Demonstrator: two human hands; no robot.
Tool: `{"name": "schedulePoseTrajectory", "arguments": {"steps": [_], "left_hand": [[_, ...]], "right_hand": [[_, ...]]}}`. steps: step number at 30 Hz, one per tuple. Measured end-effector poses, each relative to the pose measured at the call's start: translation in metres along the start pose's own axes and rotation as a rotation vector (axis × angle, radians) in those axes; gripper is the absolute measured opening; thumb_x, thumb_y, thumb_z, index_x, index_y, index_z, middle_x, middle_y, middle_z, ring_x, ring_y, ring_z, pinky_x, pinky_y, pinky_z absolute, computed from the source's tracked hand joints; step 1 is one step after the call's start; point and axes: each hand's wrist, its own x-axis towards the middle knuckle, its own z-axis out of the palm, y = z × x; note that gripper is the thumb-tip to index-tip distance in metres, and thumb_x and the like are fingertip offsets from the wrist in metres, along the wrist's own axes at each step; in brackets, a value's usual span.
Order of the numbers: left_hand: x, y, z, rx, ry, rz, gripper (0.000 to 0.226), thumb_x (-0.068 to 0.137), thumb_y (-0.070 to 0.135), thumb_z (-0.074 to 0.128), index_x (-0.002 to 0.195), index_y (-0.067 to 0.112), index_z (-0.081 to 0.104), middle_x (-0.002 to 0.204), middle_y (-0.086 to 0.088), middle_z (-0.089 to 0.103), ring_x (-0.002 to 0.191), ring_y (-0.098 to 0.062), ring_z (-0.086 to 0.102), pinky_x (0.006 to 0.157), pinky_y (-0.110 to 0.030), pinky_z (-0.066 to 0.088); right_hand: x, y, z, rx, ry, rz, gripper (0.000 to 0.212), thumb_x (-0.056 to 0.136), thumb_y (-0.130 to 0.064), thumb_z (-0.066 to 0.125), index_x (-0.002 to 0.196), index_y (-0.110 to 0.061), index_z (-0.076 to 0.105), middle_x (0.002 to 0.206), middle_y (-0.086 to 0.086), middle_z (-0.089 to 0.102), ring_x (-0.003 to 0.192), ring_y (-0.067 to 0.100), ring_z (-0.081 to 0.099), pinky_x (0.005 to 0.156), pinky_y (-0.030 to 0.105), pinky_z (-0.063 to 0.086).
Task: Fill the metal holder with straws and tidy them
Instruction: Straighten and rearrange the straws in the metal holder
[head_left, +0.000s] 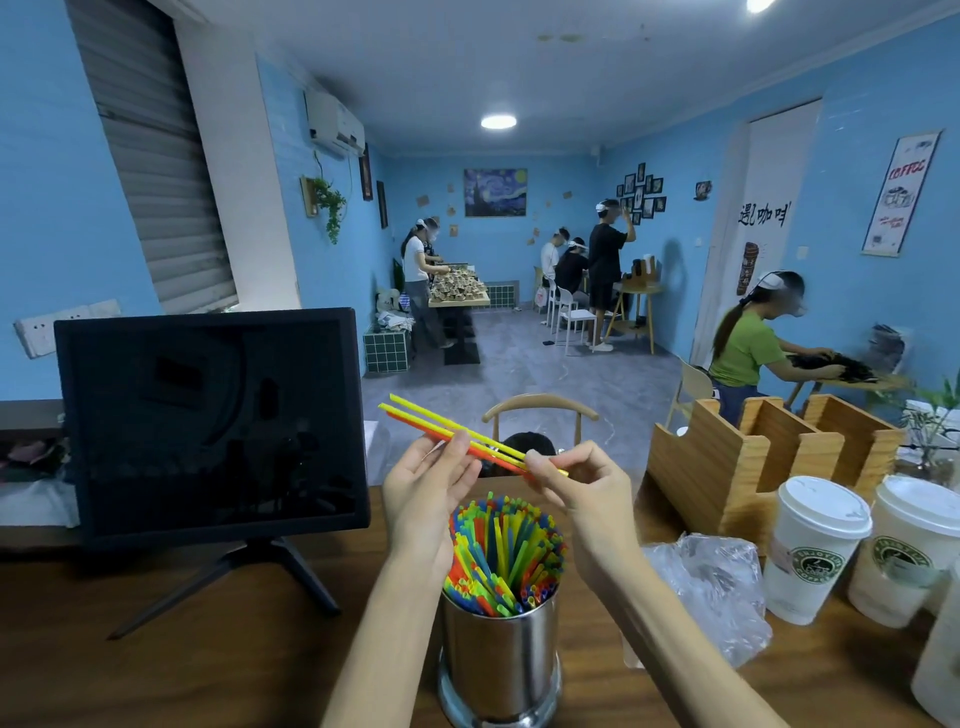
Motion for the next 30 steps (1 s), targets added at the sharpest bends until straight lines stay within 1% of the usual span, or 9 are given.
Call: {"name": "schedulePoseTrajectory", "arguments": {"steps": [2,4,8,13,17,19,22,26,30], "left_hand": [[0.001,0.002,-0.001,-0.032,-0.041,-0.024,0.025,0.088,0.01,0.073,0.113,0.005,0.07,0.1,-0.005,0.078,0.097,-0.019,0.075,0.074,-0.023,0.061],[0.001,0.004,-0.001,-0.067,-0.077,-0.045,0.025,0.089,0.01,0.071,0.114,0.007,0.07,0.1,-0.005,0.078,0.097,-0.018,0.075,0.075,-0.024,0.061],[-0.002,0.0,0.005,-0.253,-0.026,-0.086,0.021,0.09,0.009,0.069,0.111,0.008,0.071,0.101,-0.005,0.077,0.094,-0.015,0.075,0.071,-0.023,0.06],[-0.014,-0.008,0.02,-0.418,0.006,-0.172,0.016,0.092,0.008,0.067,0.108,0.007,0.069,0.109,-0.012,0.074,0.092,-0.017,0.076,0.076,-0.025,0.062],[-0.018,-0.004,0.021,-0.378,-0.029,-0.17,0.015,0.092,0.012,0.068,0.104,0.005,0.07,0.113,-0.016,0.074,0.098,-0.022,0.075,0.08,-0.026,0.062],[-0.024,0.001,0.014,-0.146,-0.124,-0.181,0.022,0.089,0.02,0.069,0.106,0.006,0.072,0.109,-0.013,0.076,0.101,-0.023,0.075,0.08,-0.026,0.062],[-0.035,0.016,0.0,0.366,-0.285,-0.199,0.025,0.091,0.029,0.069,0.105,0.009,0.075,0.099,-0.008,0.079,0.086,-0.018,0.076,0.058,-0.02,0.057],[-0.035,0.027,-0.013,0.553,-0.127,0.145,0.018,0.094,0.025,0.068,0.09,0.011,0.078,0.072,-0.006,0.075,0.054,-0.009,0.058,0.043,-0.016,0.039],[-0.024,0.019,-0.016,0.605,-0.124,0.302,0.013,0.094,0.019,0.07,0.087,0.011,0.078,0.075,-0.002,0.076,0.061,-0.005,0.062,0.05,-0.016,0.044]], "right_hand": [[-0.001,-0.002,-0.003,-0.003,-0.064,0.06,0.026,0.074,-0.011,0.085,0.079,-0.001,0.061,0.078,0.024,0.071,0.071,0.03,0.072,0.07,0.038,0.059],[0.0,-0.006,-0.004,0.025,-0.104,0.127,0.027,0.072,-0.009,0.084,0.087,0.0,0.062,0.078,0.02,0.072,0.069,0.028,0.07,0.068,0.032,0.061],[-0.002,-0.007,0.002,0.423,-0.153,0.301,0.025,0.073,-0.006,0.076,0.097,-0.005,0.069,0.09,0.011,0.07,0.079,0.02,0.071,0.073,0.023,0.061],[0.004,-0.019,0.024,0.519,-0.114,0.249,0.012,0.08,-0.012,0.074,0.091,-0.009,0.077,0.088,0.013,0.067,0.08,0.017,0.069,0.075,0.021,0.06],[0.016,-0.036,0.036,0.345,-0.111,0.083,0.011,0.094,-0.011,0.069,0.086,-0.009,0.075,0.087,0.007,0.075,0.083,0.018,0.07,0.08,0.026,0.061],[0.021,-0.047,0.039,0.256,-0.115,-0.048,0.007,0.096,-0.009,0.067,0.095,-0.006,0.073,0.093,0.007,0.078,0.086,0.019,0.072,0.079,0.028,0.062],[0.033,-0.061,0.034,-0.043,-0.139,-0.318,0.006,0.096,-0.009,0.069,0.092,-0.011,0.074,0.089,0.013,0.077,0.082,0.024,0.075,0.075,0.036,0.064],[0.034,-0.05,0.025,-0.502,-0.293,-0.497,0.007,0.094,-0.017,0.073,0.09,-0.012,0.07,0.078,0.002,0.074,0.07,0.014,0.073,0.064,0.03,0.061],[0.023,-0.008,0.018,-0.708,-0.346,-0.536,0.015,0.091,-0.029,0.076,0.102,-0.023,0.067,0.074,-0.015,0.067,0.067,0.004,0.067,0.065,0.027,0.055]]}}
